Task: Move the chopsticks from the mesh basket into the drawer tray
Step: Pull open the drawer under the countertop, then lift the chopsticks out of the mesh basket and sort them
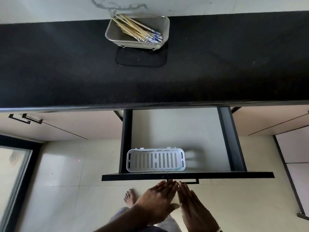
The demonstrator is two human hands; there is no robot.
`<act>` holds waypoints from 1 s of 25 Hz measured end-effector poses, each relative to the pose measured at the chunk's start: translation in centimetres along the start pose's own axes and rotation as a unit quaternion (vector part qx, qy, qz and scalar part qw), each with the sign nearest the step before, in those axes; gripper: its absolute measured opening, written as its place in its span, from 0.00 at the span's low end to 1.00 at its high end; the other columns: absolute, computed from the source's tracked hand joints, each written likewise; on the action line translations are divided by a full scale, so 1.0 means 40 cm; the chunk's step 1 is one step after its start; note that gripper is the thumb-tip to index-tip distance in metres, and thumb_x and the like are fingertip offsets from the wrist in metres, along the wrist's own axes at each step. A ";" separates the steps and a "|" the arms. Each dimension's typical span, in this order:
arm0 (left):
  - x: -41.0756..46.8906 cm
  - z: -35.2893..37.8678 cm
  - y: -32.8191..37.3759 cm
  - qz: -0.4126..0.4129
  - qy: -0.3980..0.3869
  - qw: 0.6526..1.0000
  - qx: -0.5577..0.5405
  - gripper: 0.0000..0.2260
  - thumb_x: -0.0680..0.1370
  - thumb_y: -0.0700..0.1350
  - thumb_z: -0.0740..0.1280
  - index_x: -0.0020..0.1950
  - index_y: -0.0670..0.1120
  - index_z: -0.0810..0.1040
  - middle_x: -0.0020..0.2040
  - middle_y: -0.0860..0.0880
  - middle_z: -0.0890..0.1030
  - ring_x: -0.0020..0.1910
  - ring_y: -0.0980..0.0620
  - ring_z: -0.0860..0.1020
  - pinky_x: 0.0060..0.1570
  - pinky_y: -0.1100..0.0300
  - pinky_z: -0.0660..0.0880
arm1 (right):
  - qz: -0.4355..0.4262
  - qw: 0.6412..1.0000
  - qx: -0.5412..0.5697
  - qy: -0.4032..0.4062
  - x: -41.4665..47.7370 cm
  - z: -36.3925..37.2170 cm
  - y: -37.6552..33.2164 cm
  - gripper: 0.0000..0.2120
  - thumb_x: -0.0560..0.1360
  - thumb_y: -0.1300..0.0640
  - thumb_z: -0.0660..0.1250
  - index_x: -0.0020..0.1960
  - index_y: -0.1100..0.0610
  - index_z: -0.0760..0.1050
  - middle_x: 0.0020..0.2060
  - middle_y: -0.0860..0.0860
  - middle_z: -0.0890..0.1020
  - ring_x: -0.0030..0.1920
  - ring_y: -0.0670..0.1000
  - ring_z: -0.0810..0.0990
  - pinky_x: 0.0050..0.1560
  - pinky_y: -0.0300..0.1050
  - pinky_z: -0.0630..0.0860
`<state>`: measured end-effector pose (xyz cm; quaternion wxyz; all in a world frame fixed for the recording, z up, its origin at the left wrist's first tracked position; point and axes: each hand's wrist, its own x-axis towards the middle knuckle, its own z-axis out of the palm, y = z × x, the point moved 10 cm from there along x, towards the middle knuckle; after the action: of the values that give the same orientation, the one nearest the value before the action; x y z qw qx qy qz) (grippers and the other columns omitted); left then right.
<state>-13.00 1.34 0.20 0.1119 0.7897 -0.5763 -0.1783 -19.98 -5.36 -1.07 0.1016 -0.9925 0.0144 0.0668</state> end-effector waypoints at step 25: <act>0.541 -1.001 -1.116 -0.276 0.289 0.820 -0.410 0.20 0.84 0.49 0.63 0.73 0.40 0.74 0.64 0.41 0.83 0.61 0.45 0.81 0.57 0.55 0.76 | 0.081 0.982 0.040 0.164 1.433 -0.764 0.176 0.18 0.79 0.58 0.63 0.68 0.56 0.72 0.60 0.56 0.81 0.59 0.59 0.79 0.54 0.52 0.77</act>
<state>48.19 -6.50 16.31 0.5327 0.8122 -0.1486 -0.1856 40.46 -19.35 19.41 0.1319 -0.9806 0.1137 -0.0894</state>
